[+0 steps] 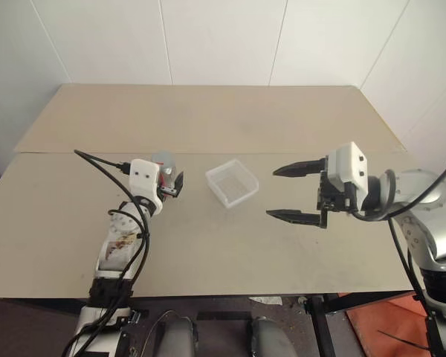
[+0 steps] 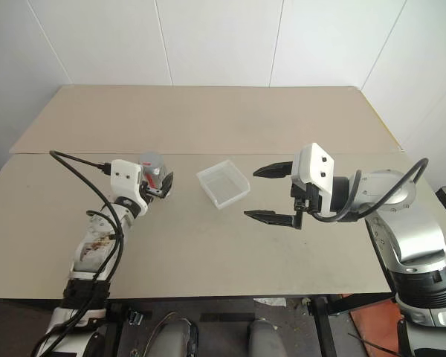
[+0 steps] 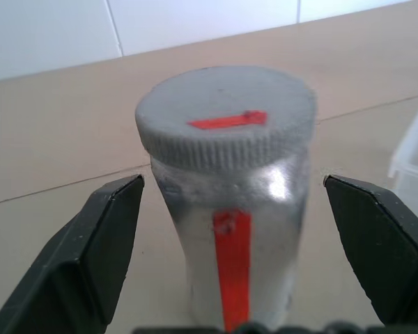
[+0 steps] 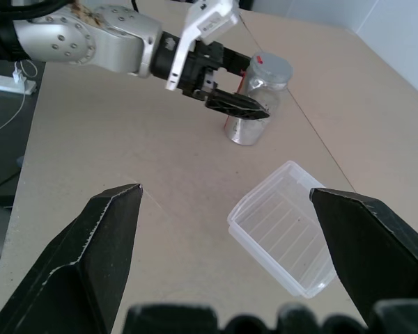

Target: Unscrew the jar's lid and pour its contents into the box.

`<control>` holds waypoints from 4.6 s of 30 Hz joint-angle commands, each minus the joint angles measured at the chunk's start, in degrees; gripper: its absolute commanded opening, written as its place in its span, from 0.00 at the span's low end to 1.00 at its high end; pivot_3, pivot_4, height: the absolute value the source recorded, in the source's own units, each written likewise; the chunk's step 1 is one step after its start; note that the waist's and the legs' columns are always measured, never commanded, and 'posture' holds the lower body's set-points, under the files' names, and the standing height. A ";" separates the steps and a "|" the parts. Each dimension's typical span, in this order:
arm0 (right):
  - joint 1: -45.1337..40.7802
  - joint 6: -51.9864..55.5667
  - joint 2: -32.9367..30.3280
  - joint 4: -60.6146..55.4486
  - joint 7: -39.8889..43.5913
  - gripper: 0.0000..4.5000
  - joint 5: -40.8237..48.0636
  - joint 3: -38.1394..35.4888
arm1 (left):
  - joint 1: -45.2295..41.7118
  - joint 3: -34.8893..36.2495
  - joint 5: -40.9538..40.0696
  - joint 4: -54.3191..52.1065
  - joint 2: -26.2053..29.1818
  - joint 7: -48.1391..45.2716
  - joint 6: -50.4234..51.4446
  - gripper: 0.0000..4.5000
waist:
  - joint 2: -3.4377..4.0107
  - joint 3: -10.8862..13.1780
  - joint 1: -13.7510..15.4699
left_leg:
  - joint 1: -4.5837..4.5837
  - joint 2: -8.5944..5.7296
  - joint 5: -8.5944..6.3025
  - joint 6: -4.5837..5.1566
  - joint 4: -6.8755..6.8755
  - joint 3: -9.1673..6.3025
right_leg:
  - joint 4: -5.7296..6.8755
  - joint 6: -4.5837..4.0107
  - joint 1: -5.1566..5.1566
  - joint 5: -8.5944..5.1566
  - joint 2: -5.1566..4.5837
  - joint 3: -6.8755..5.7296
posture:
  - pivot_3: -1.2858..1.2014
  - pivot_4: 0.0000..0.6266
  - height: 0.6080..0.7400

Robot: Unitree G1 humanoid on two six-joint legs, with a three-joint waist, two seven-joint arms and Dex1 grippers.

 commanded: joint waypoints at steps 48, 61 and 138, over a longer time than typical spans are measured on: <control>-20.17 21.08 21.75 -4.44 -21.39 1.00 7.23 8.52 | -16.13 -6.19 -23.80 4.04 17.43 -64.50 3.75 0.43 | 0.05 0.04 -0.23 | -0.47 0.03 0.01 0.01 0.02 0.01 | 0.17 0.01 -0.58 -0.01 0.04 0.00 | 0.52 0.24 1.00; -23.02 20.89 25.59 1.59 -24.30 1.00 2.03 12.50 | -16.94 -6.55 -22.24 5.47 16.66 -67.11 1.65 0.43 | 0.06 0.04 -0.45 | -0.67 0.03 0.02 0.02 0.03 0.03 | 0.22 0.01 -0.84 -0.01 0.05 0.04 | 0.52 0.24 1.00; -23.07 13.93 29.84 6.46 -26.40 0.98 -8.54 17.66 | -14.50 -5.93 -22.24 4.11 18.27 -70.56 0.27 0.43 | 0.11 0.08 -0.40 | -0.65 0.07 0.02 0.01 0.05 0.03 | 0.25 0.01 -0.84 -0.01 0.08 0.02 | 0.52 0.24 1.00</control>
